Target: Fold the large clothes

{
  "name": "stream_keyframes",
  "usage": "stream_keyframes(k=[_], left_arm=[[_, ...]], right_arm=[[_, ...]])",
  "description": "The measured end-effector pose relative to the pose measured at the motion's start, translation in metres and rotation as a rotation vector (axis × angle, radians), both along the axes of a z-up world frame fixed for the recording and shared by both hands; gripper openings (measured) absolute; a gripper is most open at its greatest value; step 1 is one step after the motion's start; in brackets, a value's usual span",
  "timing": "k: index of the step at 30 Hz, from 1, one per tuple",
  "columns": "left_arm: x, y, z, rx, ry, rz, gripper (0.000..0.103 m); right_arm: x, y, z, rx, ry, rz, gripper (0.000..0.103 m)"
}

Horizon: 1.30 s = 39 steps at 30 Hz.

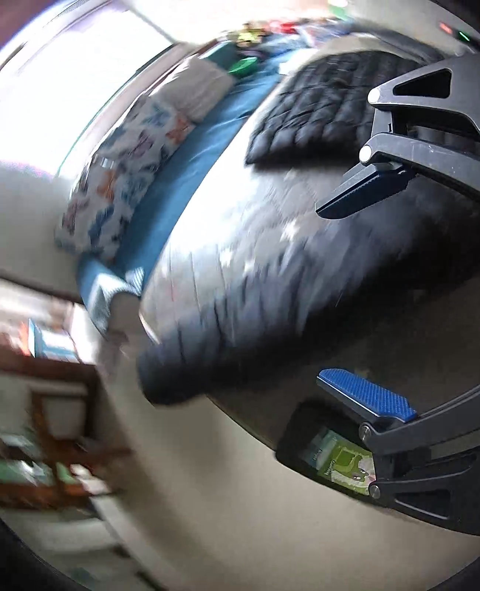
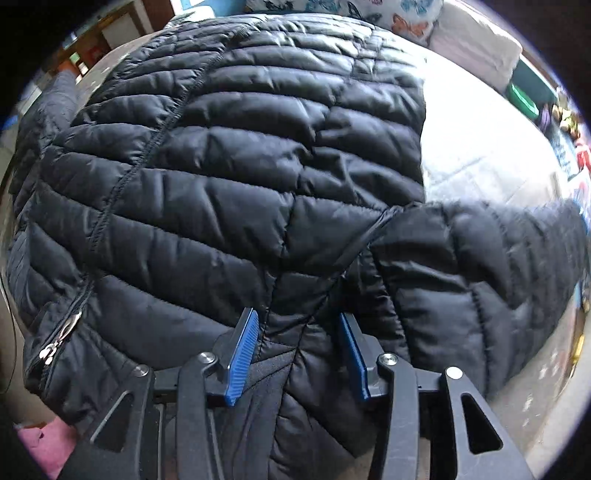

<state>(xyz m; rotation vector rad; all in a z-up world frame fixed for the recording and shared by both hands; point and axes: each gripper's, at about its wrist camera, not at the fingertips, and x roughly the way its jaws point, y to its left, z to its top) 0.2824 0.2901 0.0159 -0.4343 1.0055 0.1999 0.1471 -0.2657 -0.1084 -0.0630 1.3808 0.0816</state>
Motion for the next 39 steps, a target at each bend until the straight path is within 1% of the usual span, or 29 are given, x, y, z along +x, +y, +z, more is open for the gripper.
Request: stream_keyframes(k=[3,4,5,6,8,9,10,11,12,13,14,16,17,18,19,21,23,24,26,27,29,30,31,32,35,36,38,39], left_arm=[[0.01,0.034,-0.017,-0.071,0.016,0.049,0.089],[0.014,0.041,-0.023,-0.09,0.018,0.052,0.089],[0.018,0.048,-0.029,-0.109,0.023,0.051,0.089],[0.022,0.055,-0.037,-0.128,0.032,0.058,0.089],[0.03,0.064,-0.05,-0.13,0.047,0.063,0.087],[0.034,0.069,-0.059,-0.11,0.059,0.073,0.084],[0.037,0.071,-0.064,-0.096,0.061,0.075,0.074],[0.04,0.072,-0.069,-0.078,0.067,0.069,0.069],[0.044,0.072,-0.076,-0.052,0.082,0.063,0.06],[0.046,0.073,-0.081,-0.036,0.093,0.061,0.054],[0.05,0.073,-0.085,-0.017,0.103,0.061,0.051],[0.055,0.073,-0.094,0.042,0.116,0.054,0.039],[0.057,0.073,-0.095,0.069,0.116,0.055,0.036],[0.06,0.075,-0.097,0.079,0.113,0.056,0.031],[0.061,0.077,-0.095,0.079,0.104,0.06,0.028],[0.062,0.074,-0.088,0.091,0.071,0.052,0.024],[0.064,0.072,-0.079,0.105,0.029,0.038,0.024],[0.062,0.07,-0.071,0.107,-0.006,0.028,0.024],[0.061,0.066,-0.065,0.109,-0.028,0.022,0.025],[0.062,0.065,-0.068,0.103,-0.005,0.018,0.026],[0.065,0.064,-0.074,0.105,0.052,0.014,0.034],[0.065,0.065,-0.079,0.099,0.086,0.017,0.043],[0.063,0.067,-0.08,0.076,0.105,0.025,0.047],[0.059,0.068,-0.079,0.057,0.099,0.031,0.047],[0.036,0.067,-0.06,0.033,0.043,0.039,0.052],[0.024,0.064,-0.046,0.021,0.0,0.033,0.052],[0.005,0.055,-0.027,-0.023,-0.069,-0.002,0.052],[-0.007,0.043,-0.016,-0.074,-0.114,-0.061,0.052]], right_arm=[[0.006,-0.003,-0.002,0.016,0.017,-0.016,0.053],[0.01,-0.004,-0.003,0.018,0.023,-0.018,0.054],[0.011,-0.005,-0.004,0.005,0.03,0.01,0.054],[0.013,-0.006,-0.004,0.008,0.034,0.005,0.054],[0.024,-0.009,-0.008,0.011,0.038,-0.001,0.055],[0.032,-0.011,-0.01,0.009,0.04,-0.003,0.055],[0.035,-0.011,-0.011,0.008,0.041,-0.007,0.055],[0.036,-0.011,-0.012,0.007,0.041,-0.01,0.056],[0.037,-0.011,-0.012,0.004,0.041,-0.01,0.057],[0.04,-0.01,-0.014,-0.002,0.043,-0.009,0.057],[0.037,-0.011,-0.013,-0.006,0.043,-0.009,0.058],[0.038,-0.009,-0.015,-0.009,0.043,-0.019,0.059],[0.037,-0.004,-0.016,-0.011,0.043,-0.021,0.06],[0.038,-0.002,-0.016,-0.013,0.042,-0.023,0.061],[0.039,-0.002,-0.017,-0.015,0.041,-0.023,0.061],[0.037,-0.001,-0.019,-0.018,0.035,-0.021,0.061],[0.036,-0.001,-0.019,-0.017,0.035,-0.019,0.061],[0.036,-0.002,-0.018,-0.017,0.035,-0.02,0.061],[0.037,0.0,-0.02,-0.019,0.035,-0.017,0.062],[0.037,0.001,-0.021,-0.021,0.034,-0.016,0.063],[0.037,0.001,-0.022,-0.022,0.031,-0.015,0.063],[0.038,0.0,-0.021,-0.017,0.038,-0.01,0.063],[0.037,-0.001,-0.021,-0.011,0.039,-0.005,0.063],[0.037,-0.001,-0.021,-0.009,0.037,0.0,0.064],[0.036,-0.002,-0.019,-0.007,0.039,0.003,0.064],[0.037,-0.002,-0.02,-0.011,0.039,0.006,0.064],[0.037,-0.003,-0.02,-0.013,0.037,0.007,0.065],[0.036,-0.003,-0.02,-0.014,0.035,0.007,0.065]])
